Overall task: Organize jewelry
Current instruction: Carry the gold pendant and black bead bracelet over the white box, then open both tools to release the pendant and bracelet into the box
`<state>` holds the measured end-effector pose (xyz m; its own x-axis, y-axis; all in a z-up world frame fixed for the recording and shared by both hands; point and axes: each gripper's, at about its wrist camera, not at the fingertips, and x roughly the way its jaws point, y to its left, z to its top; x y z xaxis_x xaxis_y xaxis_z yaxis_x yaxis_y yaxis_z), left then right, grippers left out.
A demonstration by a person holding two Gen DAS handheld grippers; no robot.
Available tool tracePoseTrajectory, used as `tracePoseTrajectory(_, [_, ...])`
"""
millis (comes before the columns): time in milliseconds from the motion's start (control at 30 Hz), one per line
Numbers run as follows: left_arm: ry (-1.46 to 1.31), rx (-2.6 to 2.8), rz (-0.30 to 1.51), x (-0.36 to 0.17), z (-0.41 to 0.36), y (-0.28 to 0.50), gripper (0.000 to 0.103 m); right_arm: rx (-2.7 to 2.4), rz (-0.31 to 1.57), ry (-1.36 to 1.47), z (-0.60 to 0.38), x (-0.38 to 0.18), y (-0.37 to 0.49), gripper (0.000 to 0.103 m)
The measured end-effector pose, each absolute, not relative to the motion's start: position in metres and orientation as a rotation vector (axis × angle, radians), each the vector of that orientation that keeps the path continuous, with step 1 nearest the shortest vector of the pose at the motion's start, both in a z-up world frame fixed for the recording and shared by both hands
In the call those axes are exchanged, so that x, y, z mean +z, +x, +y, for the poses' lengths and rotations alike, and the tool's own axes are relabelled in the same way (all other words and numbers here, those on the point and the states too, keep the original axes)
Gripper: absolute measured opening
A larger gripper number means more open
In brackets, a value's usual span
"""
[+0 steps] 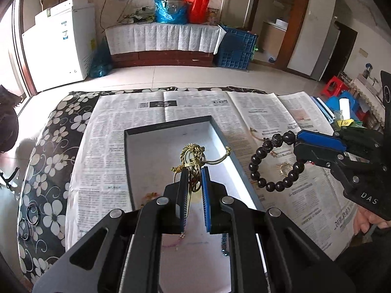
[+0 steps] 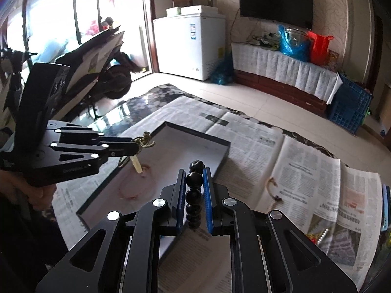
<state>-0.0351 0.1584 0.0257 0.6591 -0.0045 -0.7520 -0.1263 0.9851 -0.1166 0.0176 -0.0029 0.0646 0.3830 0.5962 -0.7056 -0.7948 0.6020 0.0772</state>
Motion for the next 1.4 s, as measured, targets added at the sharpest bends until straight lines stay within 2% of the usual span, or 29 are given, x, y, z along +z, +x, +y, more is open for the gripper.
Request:
tracePoseTrajectory(367, [-0.158, 0.097, 0.901, 0.006, 0.175, -0.028, 0.011, 0.950, 0.806, -0.280, 0.032, 0.050, 0.016, 0.015])
tracePoseTrajectory(667, [-0.151, 0.110, 1.016, -0.030, 0.187, -0.007, 0.011, 0.922, 0.932, -0.353, 0.065, -0.001, 0.024, 0.015])
tracePoseTrajectory(867, [-0.156, 0.129, 1.026, -0.031, 0.186, -0.003, 0.013, 0.883, 0.935, -0.358, 0.060, -0.001, 0.029, 0.017])
tracePoseTrajectory(933, [-0.162, 0.142, 1.023, -0.029, 0.186, -0.002, 0.026, 0.878, 0.938, -0.348, 0.057, 0.000, 0.030, 0.025])
tracePoseTrajectory(1000, [-0.175, 0.143, 1.009, -0.026, 0.186, -0.003, 0.048, 0.879, 0.935, -0.348, 0.055, 0.002, 0.030, 0.029])
tracePoseTrajectory(1033, [-0.169, 0.147, 0.999, -0.024, 0.185, -0.004, 0.052, 0.878, 0.931, -0.345, 0.052, 0.003, 0.029, 0.036])
tracePoseTrajectory(1233, [-0.181, 0.159, 0.991, -0.018, 0.187, -0.007, 0.058, 0.871, 0.914, -0.336, 0.043, 0.012, 0.032, 0.041])
tracePoseTrajectory(1400, [-0.154, 0.160, 0.992, -0.015, 0.179, -0.010, 0.075, 0.872, 0.929, -0.333, 0.034, 0.013, 0.035, 0.050])
